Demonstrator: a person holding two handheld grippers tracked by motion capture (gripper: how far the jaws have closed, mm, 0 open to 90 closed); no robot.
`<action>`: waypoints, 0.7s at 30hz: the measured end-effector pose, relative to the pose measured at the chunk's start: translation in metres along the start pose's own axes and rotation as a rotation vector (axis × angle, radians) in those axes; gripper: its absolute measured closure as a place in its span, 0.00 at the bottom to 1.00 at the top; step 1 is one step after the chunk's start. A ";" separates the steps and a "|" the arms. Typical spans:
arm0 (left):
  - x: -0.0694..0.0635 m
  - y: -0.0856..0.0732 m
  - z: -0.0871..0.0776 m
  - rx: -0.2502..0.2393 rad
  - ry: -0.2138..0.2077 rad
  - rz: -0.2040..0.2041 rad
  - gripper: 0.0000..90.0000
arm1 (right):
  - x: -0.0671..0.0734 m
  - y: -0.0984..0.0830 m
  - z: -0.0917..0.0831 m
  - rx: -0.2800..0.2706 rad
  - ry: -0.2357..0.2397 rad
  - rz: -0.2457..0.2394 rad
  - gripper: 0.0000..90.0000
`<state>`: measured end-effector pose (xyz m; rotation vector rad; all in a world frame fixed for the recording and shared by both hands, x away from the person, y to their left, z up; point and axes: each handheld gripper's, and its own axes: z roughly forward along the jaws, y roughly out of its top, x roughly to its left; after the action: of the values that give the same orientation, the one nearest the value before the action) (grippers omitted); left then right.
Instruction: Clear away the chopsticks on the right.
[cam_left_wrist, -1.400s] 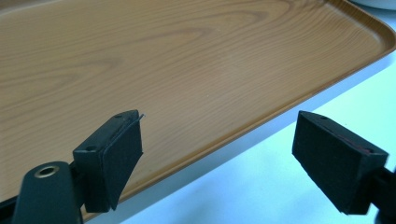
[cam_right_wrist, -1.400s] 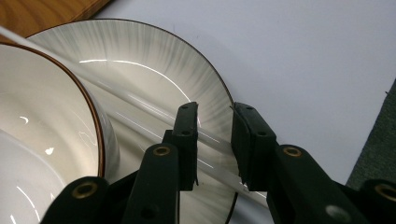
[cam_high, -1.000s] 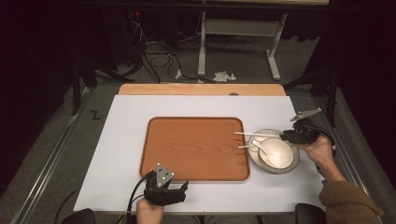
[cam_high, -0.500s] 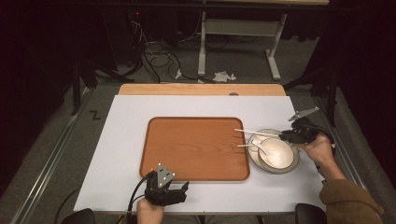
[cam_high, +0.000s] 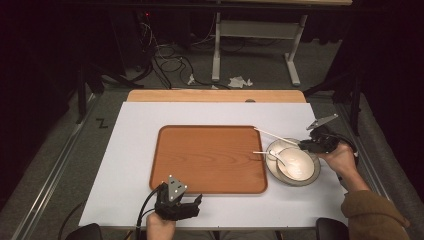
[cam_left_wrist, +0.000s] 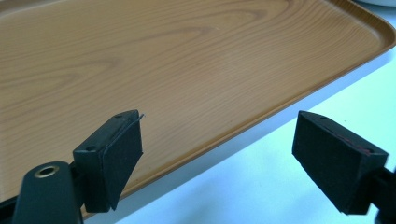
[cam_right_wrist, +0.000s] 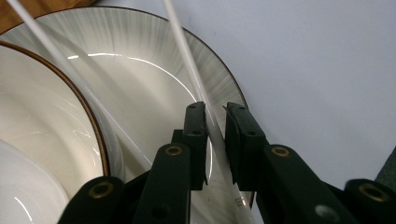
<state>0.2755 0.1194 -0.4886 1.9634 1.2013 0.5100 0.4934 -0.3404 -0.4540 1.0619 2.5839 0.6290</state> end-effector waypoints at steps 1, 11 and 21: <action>0.000 0.000 0.000 0.001 -0.002 0.001 0.18 | 0.000 -0.001 0.000 0.000 0.002 0.007 0.89; 0.000 0.000 0.000 0.000 -0.001 0.002 0.18 | 0.001 -0.003 0.001 0.000 -0.014 -0.019 0.92; 0.000 0.000 0.001 0.004 -0.005 0.006 0.18 | 0.000 -0.005 0.001 -0.006 -0.041 -0.034 0.94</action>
<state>0.2762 0.1185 -0.4891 1.9709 1.1948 0.5054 0.4908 -0.3434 -0.4574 1.0158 2.5577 0.5995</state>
